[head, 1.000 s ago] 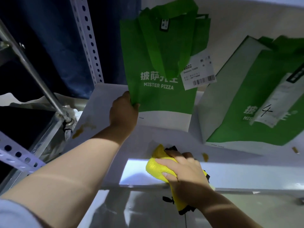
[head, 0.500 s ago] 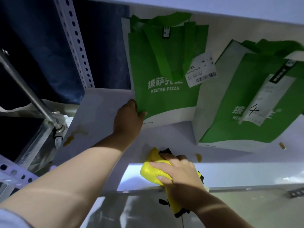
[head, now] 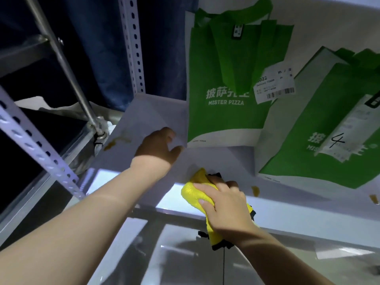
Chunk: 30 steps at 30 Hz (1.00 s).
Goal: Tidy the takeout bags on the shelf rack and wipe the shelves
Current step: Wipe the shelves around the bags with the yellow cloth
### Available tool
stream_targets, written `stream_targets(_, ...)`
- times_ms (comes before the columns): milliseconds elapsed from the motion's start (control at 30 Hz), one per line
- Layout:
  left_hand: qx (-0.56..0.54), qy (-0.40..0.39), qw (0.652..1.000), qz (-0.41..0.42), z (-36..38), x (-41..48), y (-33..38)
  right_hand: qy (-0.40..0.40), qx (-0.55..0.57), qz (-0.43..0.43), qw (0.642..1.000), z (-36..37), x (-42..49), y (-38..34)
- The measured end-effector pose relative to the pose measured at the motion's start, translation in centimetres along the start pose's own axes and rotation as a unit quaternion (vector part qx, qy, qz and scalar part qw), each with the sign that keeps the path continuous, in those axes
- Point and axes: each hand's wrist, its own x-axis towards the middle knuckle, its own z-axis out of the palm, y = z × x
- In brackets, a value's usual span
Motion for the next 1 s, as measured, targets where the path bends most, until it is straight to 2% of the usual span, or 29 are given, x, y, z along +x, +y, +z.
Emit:
stream_targets(133, -0.001, 0.027, 0.999, -0.047, -2.1, -4.5, -1.4, -0.005, -0.012, 0.020, 1.000, 0.0, 1.1, -1.8)
stream_targets(333, 0.000, 0.025, 0.993, -0.118, -3.8, -9.5, -3.5, -0.014, -0.006, -0.003, 1.000, 1.1, 4.2, -5.7)
stream_targets(433, -0.002, 0.038, 0.989, -0.140, -4.4, -11.3, -4.3, -0.025, -0.005, -0.086, 0.996, 1.7, 4.1, -7.0)
stream_targets(567, 0.023, 0.066, 0.982, -0.174, -5.5, -12.7, -4.1, -0.048, 0.007, -0.187, 0.981, 1.2, 2.8, -4.9)
stream_targets(700, 0.074, 0.090, 0.975, -0.190, -6.0, -14.0, -3.2, -0.073, 0.038, -0.185, 0.979, 0.4, 3.1, -2.8)
stream_targets(900, 0.136, 0.110, 0.962, -0.210, -7.6, -15.8, -1.6, -0.072, 0.027, -0.186, 0.979, 0.2, 2.9, -3.6)
stream_targets(1000, 0.158, 0.144, 0.954, -0.212, -9.3, -15.4, -1.1, -0.071, 0.015, -0.177, 0.982, 0.3, 3.0, -3.9)
